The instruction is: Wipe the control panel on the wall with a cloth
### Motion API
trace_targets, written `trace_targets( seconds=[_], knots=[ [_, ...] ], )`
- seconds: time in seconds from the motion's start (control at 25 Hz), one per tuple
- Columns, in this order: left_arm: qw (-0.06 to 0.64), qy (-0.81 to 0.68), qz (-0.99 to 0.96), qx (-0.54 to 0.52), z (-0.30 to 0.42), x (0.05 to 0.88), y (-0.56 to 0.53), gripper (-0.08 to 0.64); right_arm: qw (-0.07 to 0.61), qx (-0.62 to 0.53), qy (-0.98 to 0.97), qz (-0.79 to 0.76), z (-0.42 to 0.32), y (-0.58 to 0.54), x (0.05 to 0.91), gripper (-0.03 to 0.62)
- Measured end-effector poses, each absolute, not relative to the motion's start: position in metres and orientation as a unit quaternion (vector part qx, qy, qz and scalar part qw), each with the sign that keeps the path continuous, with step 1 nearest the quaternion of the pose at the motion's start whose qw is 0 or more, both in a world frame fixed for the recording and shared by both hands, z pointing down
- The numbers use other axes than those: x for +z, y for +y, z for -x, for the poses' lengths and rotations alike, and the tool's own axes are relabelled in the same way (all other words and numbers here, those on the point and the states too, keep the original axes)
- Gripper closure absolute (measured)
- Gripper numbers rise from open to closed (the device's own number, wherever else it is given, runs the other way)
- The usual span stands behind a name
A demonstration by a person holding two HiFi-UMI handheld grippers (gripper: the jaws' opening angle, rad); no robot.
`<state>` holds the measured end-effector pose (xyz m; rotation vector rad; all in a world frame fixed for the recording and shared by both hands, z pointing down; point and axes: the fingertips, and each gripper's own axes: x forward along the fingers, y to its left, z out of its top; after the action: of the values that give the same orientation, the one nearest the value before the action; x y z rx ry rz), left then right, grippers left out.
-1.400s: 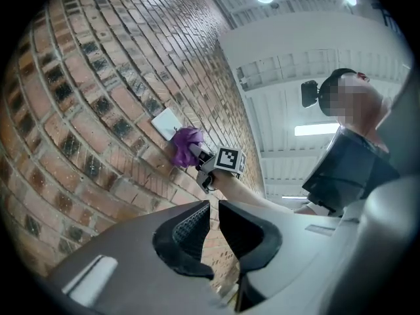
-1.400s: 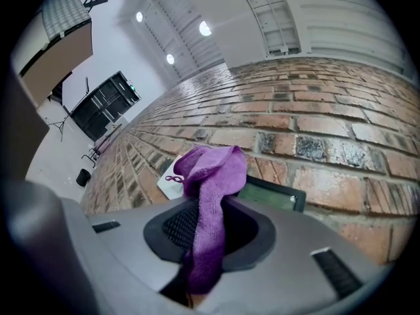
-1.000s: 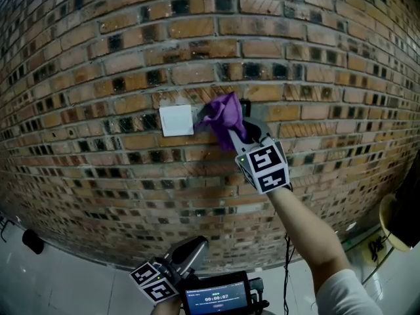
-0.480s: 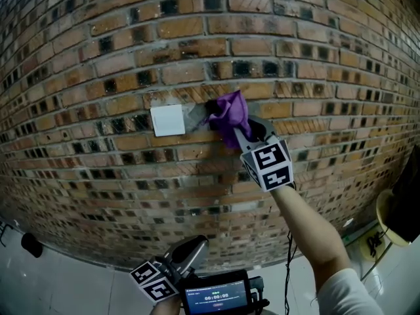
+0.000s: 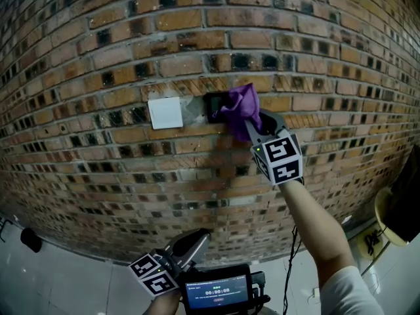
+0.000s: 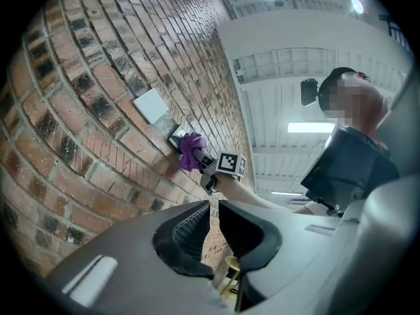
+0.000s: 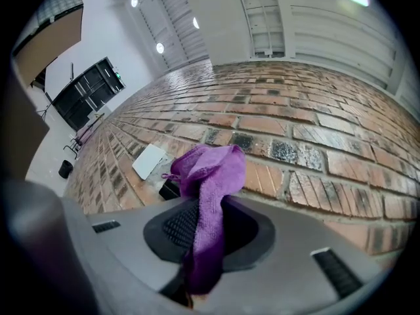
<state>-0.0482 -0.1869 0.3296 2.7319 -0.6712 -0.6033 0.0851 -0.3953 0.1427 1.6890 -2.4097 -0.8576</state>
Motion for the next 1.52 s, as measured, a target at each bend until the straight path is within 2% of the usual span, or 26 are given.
trace_targets(
  seconds=[0.64, 1.52],
  knots=[
    [0.135, -0.227, -0.944, -0.201, 0.042, 0.331, -0.180, 0.529, 0.036, -0.273, -0.769, -0.577, -0.130, -0.376, 0.142, 0.506],
    [0.148, -0.219, -0.946, -0.190, 0.033, 0.339, -0.173, 0.529, 0.043, -0.249, -0.776, -0.578, -0.150, -0.337, 0.177, 0.506]
  ],
)
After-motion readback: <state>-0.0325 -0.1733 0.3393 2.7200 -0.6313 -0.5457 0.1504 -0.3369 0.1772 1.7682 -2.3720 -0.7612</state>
